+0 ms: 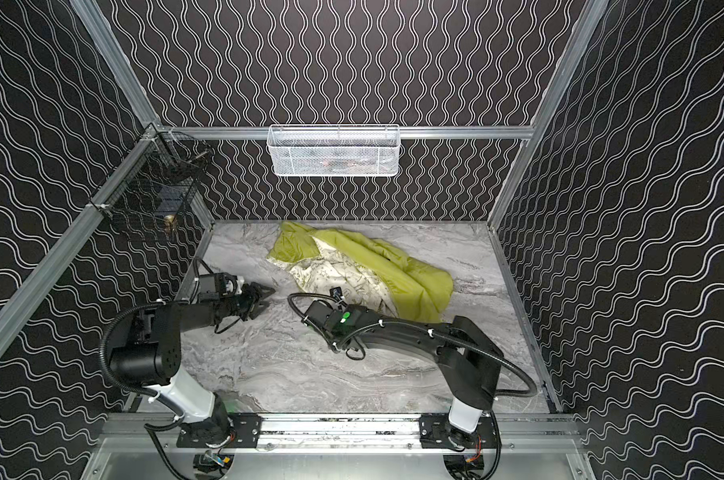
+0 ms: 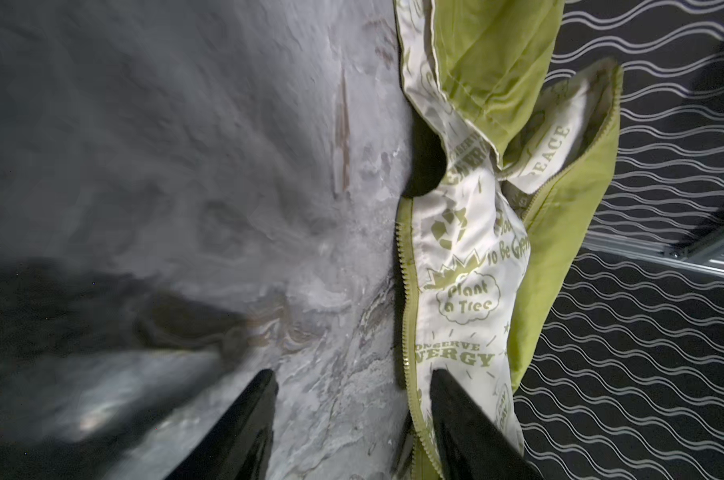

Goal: Zip up the jacket

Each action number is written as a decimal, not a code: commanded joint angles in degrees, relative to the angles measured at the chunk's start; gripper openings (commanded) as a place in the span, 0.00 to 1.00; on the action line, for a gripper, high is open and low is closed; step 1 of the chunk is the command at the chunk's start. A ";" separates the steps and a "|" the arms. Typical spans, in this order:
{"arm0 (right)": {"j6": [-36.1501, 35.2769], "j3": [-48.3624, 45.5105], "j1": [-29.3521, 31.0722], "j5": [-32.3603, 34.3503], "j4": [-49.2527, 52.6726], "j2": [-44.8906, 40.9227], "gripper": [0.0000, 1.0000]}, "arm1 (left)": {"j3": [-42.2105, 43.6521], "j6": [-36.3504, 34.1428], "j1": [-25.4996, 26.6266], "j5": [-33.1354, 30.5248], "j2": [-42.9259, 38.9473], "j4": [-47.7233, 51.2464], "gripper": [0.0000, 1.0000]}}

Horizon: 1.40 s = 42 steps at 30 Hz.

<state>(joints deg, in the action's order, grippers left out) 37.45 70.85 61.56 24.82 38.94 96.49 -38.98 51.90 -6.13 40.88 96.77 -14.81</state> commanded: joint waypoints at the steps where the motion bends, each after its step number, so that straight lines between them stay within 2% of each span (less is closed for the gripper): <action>1: -3.39 -1.26 -1.33 -6.16 -4.93 -3.01 0.00 | -0.21 6.31 2.55 1.58 1.96 -10.59 0.63; 13: -5.96 -1.77 -3.64 -13.27 -7.64 -8.38 0.00 | -0.41 19.27 7.78 1.67 12.95 -31.89 0.62; 27: -8.96 -3.68 -3.99 -17.32 -9.32 -13.66 0.00 | -3.95 22.04 10.44 -0.89 18.56 -35.77 0.58; 30: -9.64 -4.59 -4.08 -18.60 -9.81 -15.50 0.00 | -4.99 22.27 10.44 -1.33 19.30 -36.51 0.48; 34: -11.08 -6.27 -4.25 -21.35 -10.84 -18.35 0.00 | -7.72 20.61 10.05 -1.42 18.29 -32.70 0.19; 36: -12.05 -7.00 -4.34 -23.19 -11.32 -19.52 0.00 | -9.33 18.13 9.59 -1.68 16.52 -27.96 0.09; 39: -13.22 -7.72 -4.34 -26.37 -11.88 -20.67 0.00 | -11.76 13.50 8.32 -2.18 12.46 -19.75 0.00; 42: -14.59 -7.79 -4.34 -30.44 -13.33 -21.43 0.00 | -14.87 7.60 6.88 -3.36 7.48 -8.96 0.00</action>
<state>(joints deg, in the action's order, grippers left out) 25.04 63.02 57.17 0.78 27.33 76.07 -51.62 66.89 2.07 42.15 107.31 -34.79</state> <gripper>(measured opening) 0.062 0.076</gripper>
